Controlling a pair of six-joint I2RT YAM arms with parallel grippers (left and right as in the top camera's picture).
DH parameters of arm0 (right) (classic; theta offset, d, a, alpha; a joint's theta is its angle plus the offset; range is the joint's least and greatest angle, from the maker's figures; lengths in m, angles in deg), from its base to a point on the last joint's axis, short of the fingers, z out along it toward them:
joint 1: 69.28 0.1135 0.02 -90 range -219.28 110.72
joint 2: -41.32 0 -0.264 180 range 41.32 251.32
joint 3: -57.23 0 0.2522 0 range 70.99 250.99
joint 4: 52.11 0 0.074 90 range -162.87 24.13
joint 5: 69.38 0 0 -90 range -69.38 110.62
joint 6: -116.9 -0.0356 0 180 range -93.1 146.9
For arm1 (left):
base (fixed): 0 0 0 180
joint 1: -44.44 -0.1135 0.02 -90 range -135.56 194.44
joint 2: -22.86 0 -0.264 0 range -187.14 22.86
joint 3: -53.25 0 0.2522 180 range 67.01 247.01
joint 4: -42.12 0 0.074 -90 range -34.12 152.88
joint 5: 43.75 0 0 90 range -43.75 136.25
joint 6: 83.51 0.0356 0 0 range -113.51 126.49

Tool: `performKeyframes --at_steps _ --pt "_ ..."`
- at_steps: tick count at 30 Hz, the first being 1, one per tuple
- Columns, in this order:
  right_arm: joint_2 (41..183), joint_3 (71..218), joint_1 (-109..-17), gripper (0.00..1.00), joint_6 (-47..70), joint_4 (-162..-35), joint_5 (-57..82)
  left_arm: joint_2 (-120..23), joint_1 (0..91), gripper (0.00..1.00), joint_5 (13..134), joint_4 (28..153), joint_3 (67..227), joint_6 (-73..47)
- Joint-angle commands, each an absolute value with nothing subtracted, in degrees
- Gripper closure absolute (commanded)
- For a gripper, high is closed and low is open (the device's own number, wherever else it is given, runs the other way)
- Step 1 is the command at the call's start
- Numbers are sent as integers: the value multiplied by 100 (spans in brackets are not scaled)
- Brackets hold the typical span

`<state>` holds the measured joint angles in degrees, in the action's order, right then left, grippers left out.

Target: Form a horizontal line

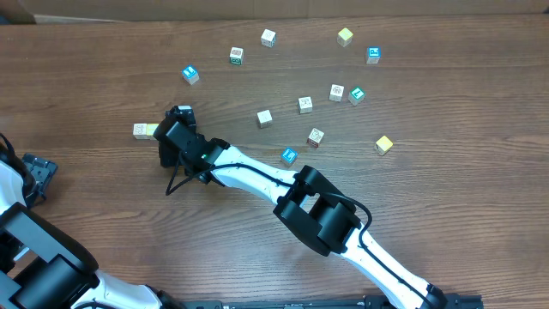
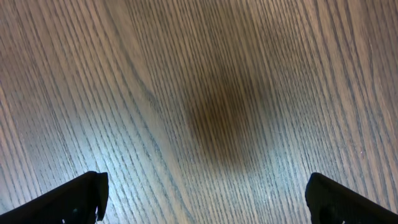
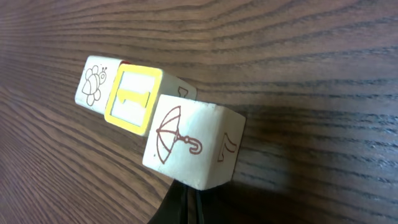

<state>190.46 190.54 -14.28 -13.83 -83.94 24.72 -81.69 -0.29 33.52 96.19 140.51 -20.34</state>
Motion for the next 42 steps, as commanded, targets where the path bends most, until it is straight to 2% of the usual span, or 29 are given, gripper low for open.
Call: performKeyframes --at_steps 1,42 --pt "19210 18964 -1445 96 -1359 -8330 2581 -8248 -42 0 3234 9615 14013 -2012" --pt "19210 18964 -1469 96 -1361 -8013 2699 -8248 -42 1 3234 9615 14013 -2012"
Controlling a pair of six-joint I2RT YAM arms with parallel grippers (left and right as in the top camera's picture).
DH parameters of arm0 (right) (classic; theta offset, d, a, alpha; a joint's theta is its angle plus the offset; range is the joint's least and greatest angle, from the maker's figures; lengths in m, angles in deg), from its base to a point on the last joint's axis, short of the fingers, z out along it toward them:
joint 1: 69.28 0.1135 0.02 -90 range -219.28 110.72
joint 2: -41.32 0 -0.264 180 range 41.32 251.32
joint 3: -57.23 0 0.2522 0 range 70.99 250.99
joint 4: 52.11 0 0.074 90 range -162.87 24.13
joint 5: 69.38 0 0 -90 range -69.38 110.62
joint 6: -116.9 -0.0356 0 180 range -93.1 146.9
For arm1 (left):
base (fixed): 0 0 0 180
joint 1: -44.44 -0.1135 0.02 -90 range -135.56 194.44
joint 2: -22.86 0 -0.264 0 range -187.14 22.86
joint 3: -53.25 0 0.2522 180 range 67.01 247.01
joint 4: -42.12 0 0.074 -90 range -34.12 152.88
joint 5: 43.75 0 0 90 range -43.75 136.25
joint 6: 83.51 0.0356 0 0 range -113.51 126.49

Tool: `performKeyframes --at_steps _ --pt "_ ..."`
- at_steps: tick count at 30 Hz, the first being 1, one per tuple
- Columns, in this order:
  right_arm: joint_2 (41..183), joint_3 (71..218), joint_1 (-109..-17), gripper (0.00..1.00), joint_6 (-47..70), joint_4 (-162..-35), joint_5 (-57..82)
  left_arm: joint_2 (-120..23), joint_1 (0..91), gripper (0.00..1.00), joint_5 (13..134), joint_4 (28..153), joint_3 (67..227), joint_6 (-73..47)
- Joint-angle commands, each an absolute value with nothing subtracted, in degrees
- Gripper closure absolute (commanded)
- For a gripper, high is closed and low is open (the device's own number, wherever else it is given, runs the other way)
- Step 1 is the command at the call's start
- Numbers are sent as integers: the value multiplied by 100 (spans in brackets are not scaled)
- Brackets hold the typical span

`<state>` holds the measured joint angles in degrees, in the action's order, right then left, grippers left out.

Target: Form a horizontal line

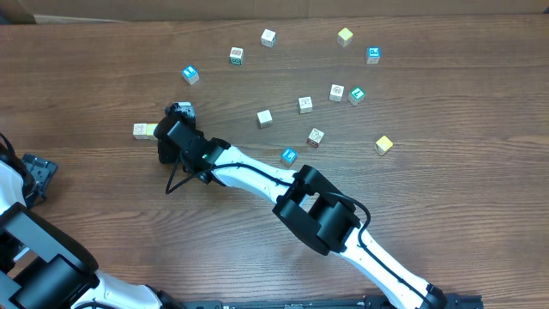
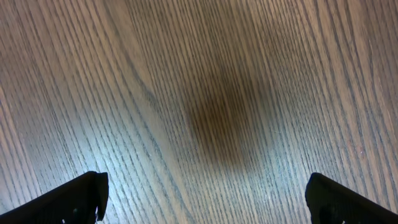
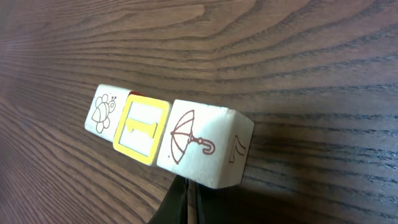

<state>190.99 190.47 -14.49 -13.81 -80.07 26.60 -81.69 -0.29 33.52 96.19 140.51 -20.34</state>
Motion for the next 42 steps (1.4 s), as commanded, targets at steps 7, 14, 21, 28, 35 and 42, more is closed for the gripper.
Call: performKeyframes --at_steps 7,14,21,28,35,42 --pt "19210 18964 -1489 96 -1361 -8977 2756 -8248 -42 1 3234 9615 14013 -2012" --pt "19210 18964 -1727 96 -1363 -9119 3173 -8248 -42 1 3234 9615 14013 -2012" --pt "19210 18964 -1887 96 -1366 -9041 3171 -8248 -42 0 3234 9615 14013 -2012" --pt "19210 18964 -1889 96 -1363 -8826 3066 -8248 -42 0 3234 9615 14013 -2012" --pt "19210 18964 -1882 96 -1363 -8590 2644 -8248 -42 1 3234 9615 14013 -2012" --pt "19210 18964 -1878 96 -1363 -8588 2386 -8248 -42 0 3234 9615 14013 -2012"
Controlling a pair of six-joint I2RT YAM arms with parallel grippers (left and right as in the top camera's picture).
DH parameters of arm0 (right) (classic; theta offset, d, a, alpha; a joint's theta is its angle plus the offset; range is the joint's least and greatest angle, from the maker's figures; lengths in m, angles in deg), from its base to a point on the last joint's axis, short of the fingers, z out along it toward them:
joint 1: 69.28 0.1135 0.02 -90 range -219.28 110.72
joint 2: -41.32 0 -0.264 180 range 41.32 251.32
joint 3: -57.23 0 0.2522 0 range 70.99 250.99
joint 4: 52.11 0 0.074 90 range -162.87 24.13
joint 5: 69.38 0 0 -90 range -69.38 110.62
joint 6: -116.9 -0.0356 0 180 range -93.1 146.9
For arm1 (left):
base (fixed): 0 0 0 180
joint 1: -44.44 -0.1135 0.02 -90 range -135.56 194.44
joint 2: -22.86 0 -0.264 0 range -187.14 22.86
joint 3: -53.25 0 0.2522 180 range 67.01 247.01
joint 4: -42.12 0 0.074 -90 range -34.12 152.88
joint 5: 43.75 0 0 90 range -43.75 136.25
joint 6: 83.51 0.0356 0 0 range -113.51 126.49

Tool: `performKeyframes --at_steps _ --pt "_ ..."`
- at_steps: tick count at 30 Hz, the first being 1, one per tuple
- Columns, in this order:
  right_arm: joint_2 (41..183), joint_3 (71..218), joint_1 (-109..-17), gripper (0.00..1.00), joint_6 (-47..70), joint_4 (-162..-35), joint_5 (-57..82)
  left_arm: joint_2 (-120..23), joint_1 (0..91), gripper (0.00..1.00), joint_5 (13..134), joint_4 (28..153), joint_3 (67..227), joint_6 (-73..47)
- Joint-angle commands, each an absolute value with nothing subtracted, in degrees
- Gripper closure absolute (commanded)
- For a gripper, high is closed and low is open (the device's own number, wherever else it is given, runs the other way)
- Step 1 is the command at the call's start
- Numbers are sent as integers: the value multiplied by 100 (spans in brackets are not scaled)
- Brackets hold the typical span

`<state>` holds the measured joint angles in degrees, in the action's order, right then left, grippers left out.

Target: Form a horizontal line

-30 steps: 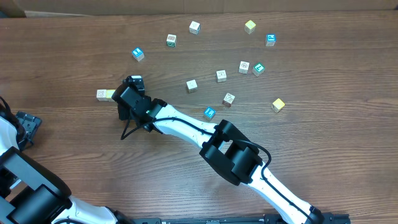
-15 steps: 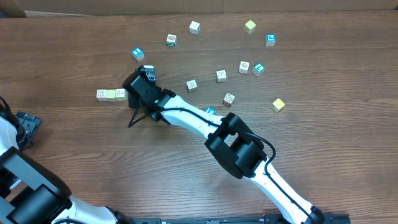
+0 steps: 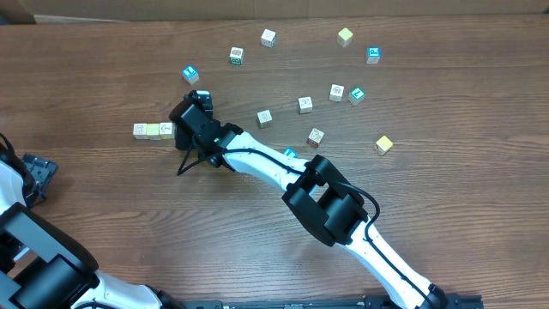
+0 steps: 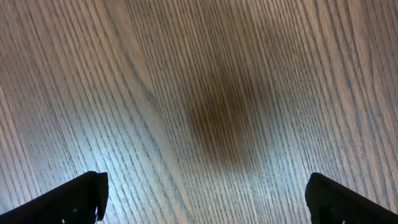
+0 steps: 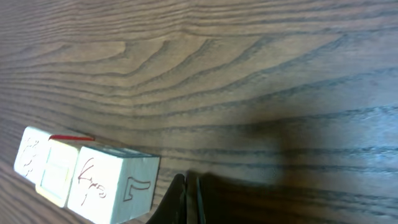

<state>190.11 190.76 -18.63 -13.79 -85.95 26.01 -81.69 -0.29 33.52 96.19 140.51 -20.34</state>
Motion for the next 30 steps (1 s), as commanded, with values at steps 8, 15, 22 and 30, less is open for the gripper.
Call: performKeyframes --at_steps 8,15,22,30 --pt "19210 18964 -1878 95 -1363 -8586 2255 -8248 -42 0 3234 9615 14013 -2012" --pt "19210 18964 -1867 95 -1363 -8579 2174 -8248 -42 1 3234 9615 14013 -2012" --pt "19210 18964 -1801 94 -1361 -8568 2177 -8248 -42 0 3234 9615 14013 -2012" --pt "19210 18964 -1786 95 -1363 -8568 2153 -8248 -42 1 3234 9615 14013 -2012"
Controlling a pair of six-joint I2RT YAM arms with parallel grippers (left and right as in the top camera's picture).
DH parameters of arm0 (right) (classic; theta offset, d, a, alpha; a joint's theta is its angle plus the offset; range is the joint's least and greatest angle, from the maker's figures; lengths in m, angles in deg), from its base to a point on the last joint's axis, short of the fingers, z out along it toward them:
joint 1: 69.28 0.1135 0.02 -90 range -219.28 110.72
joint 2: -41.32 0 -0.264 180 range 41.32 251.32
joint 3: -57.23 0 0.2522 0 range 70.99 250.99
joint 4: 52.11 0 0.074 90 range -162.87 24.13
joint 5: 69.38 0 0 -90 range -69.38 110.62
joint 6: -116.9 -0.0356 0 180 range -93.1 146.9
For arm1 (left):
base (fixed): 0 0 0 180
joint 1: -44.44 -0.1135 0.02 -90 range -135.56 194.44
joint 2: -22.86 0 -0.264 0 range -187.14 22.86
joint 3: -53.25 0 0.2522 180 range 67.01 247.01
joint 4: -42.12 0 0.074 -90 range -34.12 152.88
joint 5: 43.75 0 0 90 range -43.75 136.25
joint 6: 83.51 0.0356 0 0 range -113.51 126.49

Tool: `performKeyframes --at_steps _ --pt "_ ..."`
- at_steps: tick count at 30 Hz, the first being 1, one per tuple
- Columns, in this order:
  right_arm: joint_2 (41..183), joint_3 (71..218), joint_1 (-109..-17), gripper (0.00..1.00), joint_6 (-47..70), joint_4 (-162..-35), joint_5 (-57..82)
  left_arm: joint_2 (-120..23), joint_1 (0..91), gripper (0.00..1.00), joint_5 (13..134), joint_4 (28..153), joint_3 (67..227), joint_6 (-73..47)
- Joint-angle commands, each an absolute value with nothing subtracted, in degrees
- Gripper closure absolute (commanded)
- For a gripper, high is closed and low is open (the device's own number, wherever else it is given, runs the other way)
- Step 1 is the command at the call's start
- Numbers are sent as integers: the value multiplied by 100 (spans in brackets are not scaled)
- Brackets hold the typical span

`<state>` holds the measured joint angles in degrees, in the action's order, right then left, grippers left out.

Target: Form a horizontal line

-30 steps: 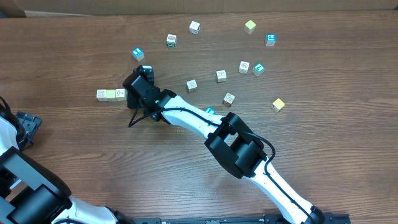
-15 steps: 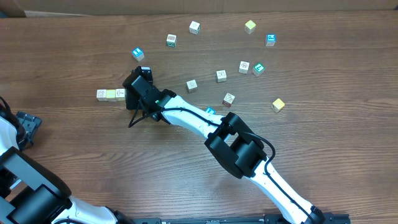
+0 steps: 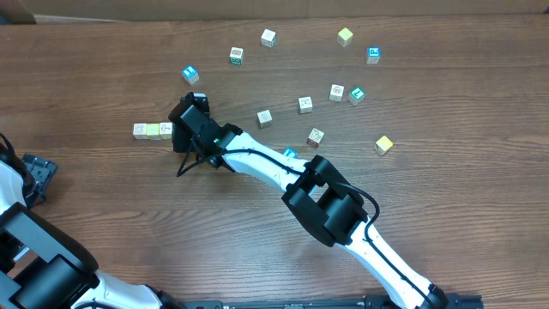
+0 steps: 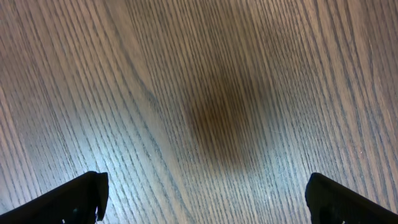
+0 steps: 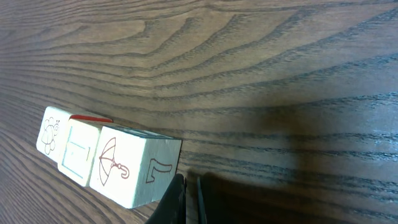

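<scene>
Three cubes stand in a touching row at the table's left: a bug cube (image 3: 139,130), a framed cube (image 3: 153,130) and an umbrella cube (image 3: 165,130). In the right wrist view the umbrella cube (image 5: 121,171) shows a "7" on its side, with the framed cube (image 5: 78,152) and bug cube (image 5: 50,132) beyond it. My right gripper (image 5: 188,186) is shut on nothing, its tips just right of the "7" face; overhead the right gripper (image 3: 176,131) sits at the row's right end. My left gripper (image 4: 205,205) is open over bare wood.
Loose cubes are scattered across the far half: blue ones (image 3: 190,75) (image 3: 373,55) (image 3: 357,95), yellow ones (image 3: 345,36) (image 3: 383,144), white ones (image 3: 268,37) (image 3: 264,118) (image 3: 305,105), and several more. The left arm (image 3: 26,176) rests at the left edge.
The right wrist camera has shifted a little, so the three-cube row shows more fully. The row has not moved, and the left arm is unchanged.
At first the umbrella cube sat skewed against the framed cube, my shut right gripper at its near side. Then it stood square in line with the other two. After that the right arm was swung to the row's right end, where it remains.
</scene>
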<state>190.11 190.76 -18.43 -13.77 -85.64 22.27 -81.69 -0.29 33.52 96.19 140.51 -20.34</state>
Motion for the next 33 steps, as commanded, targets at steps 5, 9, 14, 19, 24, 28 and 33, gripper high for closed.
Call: performKeyframes --at_steps 5,9,14,19,24,28,33 --pt "19210 18964 -1784 95 -1363 -8564 2002 -8248 -42 0 3234 9615 14013 -2012" --pt "19210 18964 -1775 95 -1363 -8544 1997 -8248 -42 0 3234 9615 14013 -2012" --pt "19210 18964 -1725 94 -1361 -8466 1960 -8248 -42 0 3234 9615 14013 -2012" --pt "19210 18964 -1685 94 -1361 -8437 1943 -8248 -42 0 3234 9615 14013 -2012" --pt "19210 18964 -1683 94 -1361 -8446 1965 -8248 -42 0 3234 9615 14013 -2012" --pt "19210 18964 -1701 94 -1363 -8590 2216 -8248 -42 0 3234 9615 14013 -2012" --pt "19210 18964 -1712 91 -1359 -8693 2636 -8248 -42 1 3234 9615 14013 -2012"
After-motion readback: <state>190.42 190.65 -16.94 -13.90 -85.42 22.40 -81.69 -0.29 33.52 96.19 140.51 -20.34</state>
